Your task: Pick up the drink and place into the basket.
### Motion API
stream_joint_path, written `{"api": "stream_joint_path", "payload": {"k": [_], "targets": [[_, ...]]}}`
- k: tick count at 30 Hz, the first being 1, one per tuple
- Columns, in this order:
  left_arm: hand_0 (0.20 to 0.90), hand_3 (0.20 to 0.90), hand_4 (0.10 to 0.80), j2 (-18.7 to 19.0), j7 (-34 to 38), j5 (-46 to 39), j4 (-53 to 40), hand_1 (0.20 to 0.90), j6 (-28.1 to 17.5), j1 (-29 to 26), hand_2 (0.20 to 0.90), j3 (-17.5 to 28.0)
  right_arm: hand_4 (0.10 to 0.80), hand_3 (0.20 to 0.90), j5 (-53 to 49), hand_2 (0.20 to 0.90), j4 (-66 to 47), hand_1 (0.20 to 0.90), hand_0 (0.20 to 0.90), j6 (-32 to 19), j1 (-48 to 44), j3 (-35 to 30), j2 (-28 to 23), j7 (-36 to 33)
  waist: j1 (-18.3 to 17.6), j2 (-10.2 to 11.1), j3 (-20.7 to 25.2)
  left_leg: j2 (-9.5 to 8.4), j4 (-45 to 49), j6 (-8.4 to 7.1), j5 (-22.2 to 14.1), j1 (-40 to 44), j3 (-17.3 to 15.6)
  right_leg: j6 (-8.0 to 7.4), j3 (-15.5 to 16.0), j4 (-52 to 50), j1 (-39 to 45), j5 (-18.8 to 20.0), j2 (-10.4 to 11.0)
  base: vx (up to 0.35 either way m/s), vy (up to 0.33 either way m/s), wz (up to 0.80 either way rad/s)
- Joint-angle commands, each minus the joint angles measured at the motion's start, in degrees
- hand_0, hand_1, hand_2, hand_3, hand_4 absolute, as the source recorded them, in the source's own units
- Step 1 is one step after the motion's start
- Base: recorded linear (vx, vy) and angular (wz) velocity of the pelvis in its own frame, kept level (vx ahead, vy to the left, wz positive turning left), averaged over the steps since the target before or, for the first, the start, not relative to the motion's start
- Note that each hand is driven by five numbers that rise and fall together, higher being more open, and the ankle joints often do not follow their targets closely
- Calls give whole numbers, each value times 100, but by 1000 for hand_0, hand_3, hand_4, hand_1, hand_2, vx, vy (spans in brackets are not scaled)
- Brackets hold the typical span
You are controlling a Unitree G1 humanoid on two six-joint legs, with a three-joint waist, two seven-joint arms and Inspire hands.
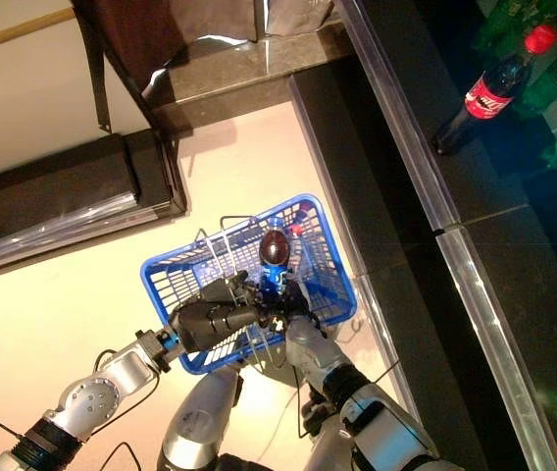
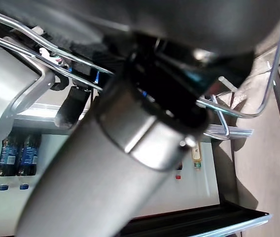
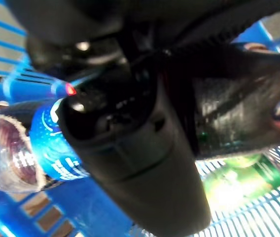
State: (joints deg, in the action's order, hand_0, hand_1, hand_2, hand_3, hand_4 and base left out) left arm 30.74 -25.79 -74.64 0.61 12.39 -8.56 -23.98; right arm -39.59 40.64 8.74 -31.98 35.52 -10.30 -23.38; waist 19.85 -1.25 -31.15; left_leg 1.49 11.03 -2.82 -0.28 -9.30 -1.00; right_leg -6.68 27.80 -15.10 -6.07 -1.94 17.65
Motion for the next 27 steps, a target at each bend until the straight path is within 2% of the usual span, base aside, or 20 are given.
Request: {"api": "stream_joint_path", "payload": {"k": [1,7,8,12,13,14,15,19,20,21,22,23,24,25,26,27], "targets": [[300,200,100,-720,-1610,-684,-3026,300,-460,-897,300,-30,100,200,-362,300,-155,300,300,-23,-1030,359,475,915,41,-272,467,-390,424,136,76,-447,284,202,75,-169,115,51,-212,0,0,0],[300,200,100,-705,-1601,-656,-3089,300,-514,-968,300,-98,100,200,-1373,300,144,300,300,39,-800,417,659,1434,51,-256,427,-368,378,141,109,-491,275,200,75,-172,44,59,-227,-6,-25,1],[300,200,100,-679,-1643,-674,-3106,300,-525,-981,300,-114,100,200,-1750,300,294,300,300,12,-773,337,709,1584,60,-270,411,-367,367,142,118,-507,279,203,84,-172,28,61,-227,0,0,0],[300,200,100,-661,-1781,-729,-3146,300,-492,-997,300,-135,100,200,-2237,300,683,300,300,84,-837,124,732,2065,79,-309,385,-377,350,151,134,-537,288,209,108,-187,-9,66,-226,16,-5,0],[300,200,100,-656,-1831,-741,-3166,300,-480,-1011,300,-150,100,200,-2500,300,766,300,300,151,-845,55,736,2122,84,-306,381,-367,373,115,-2,-481,301,139,35,-267,0,-54,-219,4,9,3],[300,200,100,-631,-1874,-771,-3186,300,-478,-1037,300,-157,100,200,-2590,300,818,300,300,197,-862,0,719,2219,80,-327,379,-372,345,157,143,-546,271,202,113,-220,-39,69,-206,74,-17,3],[300,200,100,-611,-1940,-798,-3215,300,-484,-1077,300,-202,100,200,-2758,300,968,300,300,329,-922,-109,698,2343,87,-318,379,-368,360,123,9,-503,297,133,48,-288,-36,-48,-205,0,0,0],[300,200,100,-606,-1910,-828,-3284,300,-500,-1206,300,-318,100,200,-2904,300,1218,300,300,438,-1054,-251,650,2423,88,-318,365,-368,373,132,3,-526,283,123,55,-345,-94,-41,-181,4,1,1],[300,200,100,-602,-1884,-845,-3284,300,-524,-1275,300,-365,100,200,-2928,300,1348,300,300,457,-1121,-317,623,2433,75,-339,353,-374,359,181,149,-599,253,193,131,-313,-152,95,-163,0,0,0],[300,200,100,-595,-1872,-857,-3279,300,-534,-1287,300,-370,100,200,-2941,300,1374,300,300,473,-1131,-323,619,2426,74,-324,353,-370,385,144,10,-542,281,123,51,-374,-129,-23,-169,0,0,0],[300,200,100,-612,-1829,-858,-3270,300,-541,-1314,300,-388,171,271,-2938,361,1449,361,361,524,-1182,-365,614,2438,68,-321,358,-368,380,147,7,-537,272,119,44,-385,-142,-19,-163,0,0,0],[300,200,100,-620,-1786,-867,-3278,300,-549,-1339,300,-399,281,381,-2931,455,1505,455,455,555,-1229,-393,609,2430,60,-339,357,-370,356,191,149,-603,232,187,120,-334,-186,107,-155,-54,43,0],[300,200,100,-642,-1756,-863,-3256,300,-553,-1361,300,-402,383,483,-2913,542,1564,542,542,587,-1262,-430,602,2415,49,-340,353,-372,358,196,149,-606,223,182,105,-347,-208,114,-154,-57,49,0],[300,200,100,-642,-1742,-887,-3230,300,-554,-1367,300,-391,443,543,-2958,594,1636,594,594,606,-1289,-473,587,2374,47,-346,361,-374,351,202,148,-606,210,175,97,-341,-216,122,-146,0,0,0],[300,200,100,-641,-1740,-893,-3229,300,-554,-1367,300,-390,556,656,-2955,691,1652,691,691,613,-1294,-483,584,2380,46,-348,361,-374,350,203,147,-605,208,173,95,-341,-218,122,-144,0,0,0],[300,200,100,-639,-1729,-914,-3225,300,-553,-1368,300,-389,800,900,-2958,900,1704,900,900,608,-1315,-513,572,2370,43,-355,356,-377,347,208,144,-601,205,169,89,-345,-223,124,-141,0,0,0]]}}
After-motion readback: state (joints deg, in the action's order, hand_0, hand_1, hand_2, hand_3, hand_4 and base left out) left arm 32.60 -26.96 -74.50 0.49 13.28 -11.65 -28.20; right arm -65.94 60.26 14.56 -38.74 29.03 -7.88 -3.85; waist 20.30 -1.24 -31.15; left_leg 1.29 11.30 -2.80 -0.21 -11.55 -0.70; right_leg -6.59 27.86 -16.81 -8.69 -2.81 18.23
